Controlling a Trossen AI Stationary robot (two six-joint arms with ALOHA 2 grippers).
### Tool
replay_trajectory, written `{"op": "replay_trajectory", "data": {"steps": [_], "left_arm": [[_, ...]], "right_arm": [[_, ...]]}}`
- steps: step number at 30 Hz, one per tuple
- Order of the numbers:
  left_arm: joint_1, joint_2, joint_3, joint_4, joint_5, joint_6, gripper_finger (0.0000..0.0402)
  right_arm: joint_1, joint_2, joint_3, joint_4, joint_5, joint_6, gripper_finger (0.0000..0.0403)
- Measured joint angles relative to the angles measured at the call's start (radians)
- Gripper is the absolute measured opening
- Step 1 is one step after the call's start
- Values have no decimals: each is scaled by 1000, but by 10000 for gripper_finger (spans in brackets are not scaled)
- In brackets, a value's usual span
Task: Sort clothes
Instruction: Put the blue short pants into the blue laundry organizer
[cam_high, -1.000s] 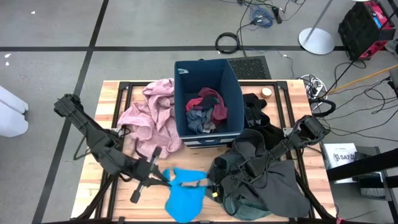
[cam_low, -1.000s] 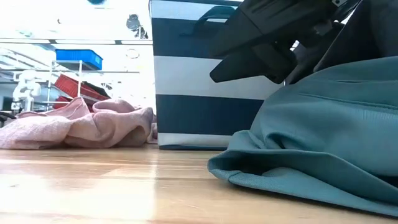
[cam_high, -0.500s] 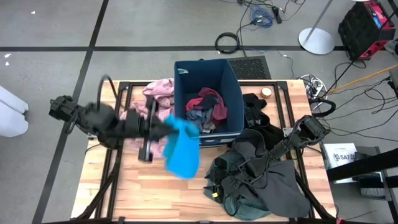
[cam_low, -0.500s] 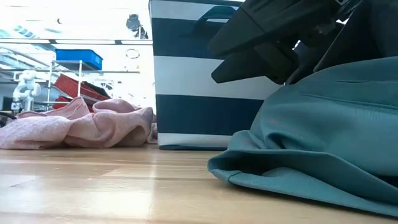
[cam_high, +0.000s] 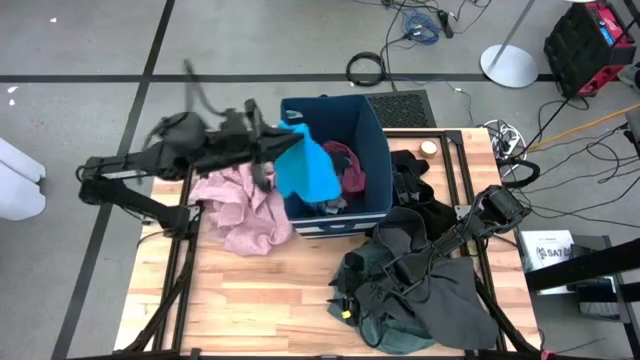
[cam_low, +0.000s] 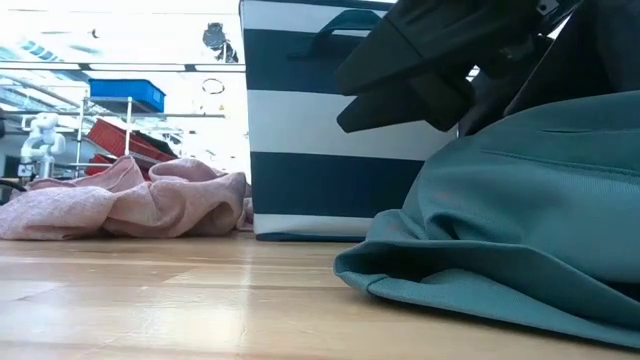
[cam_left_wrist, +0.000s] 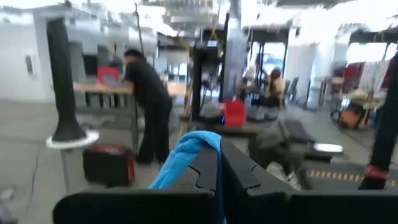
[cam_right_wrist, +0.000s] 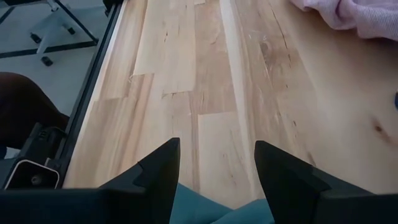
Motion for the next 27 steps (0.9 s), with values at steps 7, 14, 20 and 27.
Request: {"op": "replay_trajectory", "data": {"steps": [7,14,20,27], "left_arm": [[123,115,-2,-24,113,-35,4],[232,184,-2,-40,164,1,4],[345,227,-9,-98,244,57,4],[391,237,-102,-148,322,115,4]], "right_arm": [[0,0,0,-3,-1,-26,196],[35,-62,0,-33,-5,-53,196],[71,-252,0,-131,137,-191,196],[137,-468,1,-369,502,-211,196]]}}
